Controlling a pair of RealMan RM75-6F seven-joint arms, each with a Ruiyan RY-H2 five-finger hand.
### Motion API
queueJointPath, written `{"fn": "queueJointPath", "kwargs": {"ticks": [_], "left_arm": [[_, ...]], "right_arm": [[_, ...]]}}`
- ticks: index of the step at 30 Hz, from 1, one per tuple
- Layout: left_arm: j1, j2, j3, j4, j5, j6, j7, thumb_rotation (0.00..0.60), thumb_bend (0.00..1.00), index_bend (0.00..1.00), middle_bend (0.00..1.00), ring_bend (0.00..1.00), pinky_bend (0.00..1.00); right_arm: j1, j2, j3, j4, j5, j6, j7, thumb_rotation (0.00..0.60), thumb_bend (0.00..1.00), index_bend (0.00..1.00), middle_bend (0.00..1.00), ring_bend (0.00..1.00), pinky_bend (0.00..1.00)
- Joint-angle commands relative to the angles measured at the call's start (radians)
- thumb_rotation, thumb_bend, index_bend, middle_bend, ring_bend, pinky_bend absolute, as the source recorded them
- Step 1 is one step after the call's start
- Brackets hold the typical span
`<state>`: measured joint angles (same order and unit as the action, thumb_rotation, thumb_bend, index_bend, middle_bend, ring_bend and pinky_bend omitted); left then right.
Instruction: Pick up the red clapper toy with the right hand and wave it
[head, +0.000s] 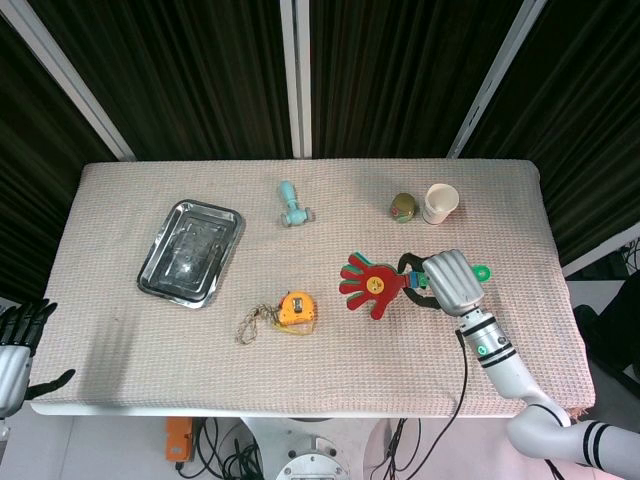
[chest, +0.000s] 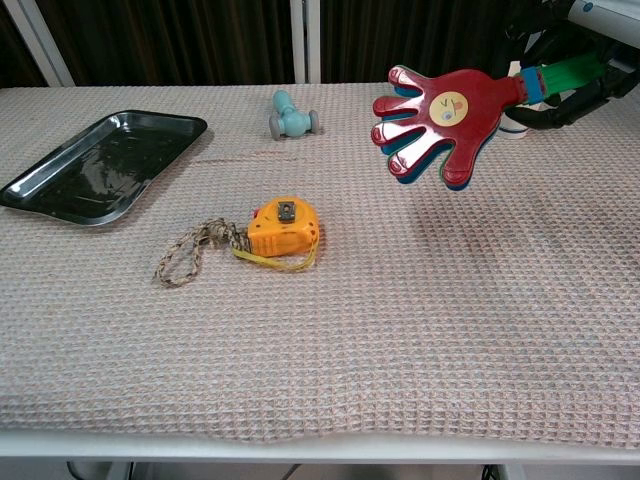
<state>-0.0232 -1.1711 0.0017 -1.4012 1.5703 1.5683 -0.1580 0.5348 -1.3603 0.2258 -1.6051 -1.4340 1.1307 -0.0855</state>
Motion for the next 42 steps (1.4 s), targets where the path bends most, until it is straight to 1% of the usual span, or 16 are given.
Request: {"fn": "queueJointPath", "kwargs": {"ticks": [1, 5, 8, 15, 19, 20, 21, 22, 23, 24, 26, 27, 32, 36, 40, 42], "left_arm": [[0.0, -0.003, 0.001, 0.004, -0.001, -0.002, -0.003, 0.6, 0.11, 0.09, 0.04, 0.0, 0.0], [0.0, -0.008, 0.003, 0.012, -0.001, -0.006, -0.008, 0.6, 0.11, 0.09, 0.04, 0.0, 0.0], [0.001, -0.013, 0.005, 0.019, -0.002, -0.009, -0.011, 0.6, 0.11, 0.09, 0.04, 0.0, 0.0], [0.001, -0.015, 0.004, 0.029, -0.006, -0.012, -0.018, 0.6, 0.11, 0.09, 0.04, 0.0, 0.0], [0.002, -0.011, 0.004, 0.028, -0.009, -0.015, -0.017, 0.6, 0.11, 0.09, 0.04, 0.0, 0.0], [0.002, -0.011, 0.004, 0.028, -0.009, -0.015, -0.016, 0.6, 0.11, 0.09, 0.04, 0.0, 0.0], [0.002, -0.011, 0.004, 0.027, -0.009, -0.014, -0.017, 0.6, 0.11, 0.09, 0.04, 0.0, 0.0], [0.002, -0.011, 0.004, 0.027, -0.01, -0.014, -0.016, 0.6, 0.11, 0.09, 0.04, 0.0, 0.0], [0.003, -0.012, 0.003, 0.027, -0.01, -0.014, -0.016, 0.6, 0.11, 0.09, 0.04, 0.0, 0.0], [0.003, -0.012, 0.004, 0.026, -0.009, -0.013, -0.016, 0.6, 0.11, 0.09, 0.04, 0.0, 0.0], [0.004, -0.013, 0.004, 0.027, -0.009, -0.013, -0.015, 0.6, 0.11, 0.09, 0.04, 0.0, 0.0], [0.004, -0.013, 0.004, 0.026, -0.009, -0.012, -0.015, 0.6, 0.11, 0.09, 0.04, 0.0, 0.0], [0.005, -0.011, 0.004, 0.021, -0.006, -0.008, -0.011, 0.6, 0.11, 0.09, 0.04, 0.0, 0.0], [0.006, -0.009, 0.004, 0.015, -0.005, -0.005, -0.006, 0.6, 0.11, 0.09, 0.04, 0.0, 0.0], [0.007, -0.01, 0.004, 0.009, -0.005, -0.005, -0.002, 0.6, 0.11, 0.09, 0.04, 0.0, 0.0], [0.008, -0.01, 0.003, 0.004, -0.006, -0.002, 0.001, 0.6, 0.11, 0.09, 0.04, 0.0, 0.0]], "right_arm": [[-0.03, -0.097, -0.008, 0.077, 0.105, 0.015, 0.324, 0.6, 0.47, 0.98, 0.86, 0.82, 0.98], [-0.036, -0.139, -0.009, 0.14, 0.148, -0.023, 0.423, 0.6, 0.42, 0.95, 0.85, 0.81, 0.98], [-0.038, -0.169, -0.017, 0.199, 0.156, -0.049, 0.476, 0.6, 0.36, 0.91, 0.8, 0.76, 0.96], [-0.025, -0.223, -0.019, 0.31, 0.15, -0.08, 0.527, 0.6, 0.32, 0.87, 0.74, 0.72, 0.93], [-0.011, -0.234, -0.025, 0.347, 0.128, -0.097, 0.546, 0.6, 0.25, 0.82, 0.69, 0.66, 0.9], [-0.006, -0.229, -0.036, 0.353, 0.113, -0.111, 0.549, 0.6, 0.21, 0.76, 0.63, 0.58, 0.84], [0.001, -0.219, -0.048, 0.354, 0.1, -0.129, 0.548, 0.6, 0.15, 0.63, 0.5, 0.4, 0.67], [0.009, -0.206, -0.06, 0.353, 0.087, -0.15, 0.546, 0.6, 0.08, 0.47, 0.36, 0.22, 0.44], [0.016, -0.194, -0.067, 0.351, 0.076, -0.164, 0.547, 0.6, 0.05, 0.36, 0.26, 0.11, 0.29], [0.019, -0.184, -0.071, 0.348, 0.063, -0.165, 0.549, 0.6, 0.01, 0.17, 0.11, 0.01, 0.09], [0.017, -0.177, -0.074, 0.346, 0.05, -0.149, 0.543, 0.6, 0.0, 0.03, 0.01, 0.0, 0.0], [0.015, -0.175, -0.073, 0.342, 0.047, -0.14, 0.544, 0.6, 0.0, 0.0, 0.0, 0.0, 0.0], [-0.004, -0.139, -0.076, 0.298, 0.018, -0.087, 0.546, 0.6, 0.0, 0.0, 0.0, 0.0, 0.0], [-0.058, -0.064, -0.095, 0.219, -0.05, 0.046, 0.506, 0.6, 0.0, 0.0, 0.0, 0.0, 0.0], [-0.152, 0.034, -0.149, 0.157, -0.128, 0.206, 0.345, 0.6, 0.0, 0.0, 0.0, 0.0, 0.0], [-0.217, 0.09, -0.191, 0.109, -0.14, 0.268, 0.225, 0.6, 0.01, 0.0, 0.0, 0.0, 0.0]]}}
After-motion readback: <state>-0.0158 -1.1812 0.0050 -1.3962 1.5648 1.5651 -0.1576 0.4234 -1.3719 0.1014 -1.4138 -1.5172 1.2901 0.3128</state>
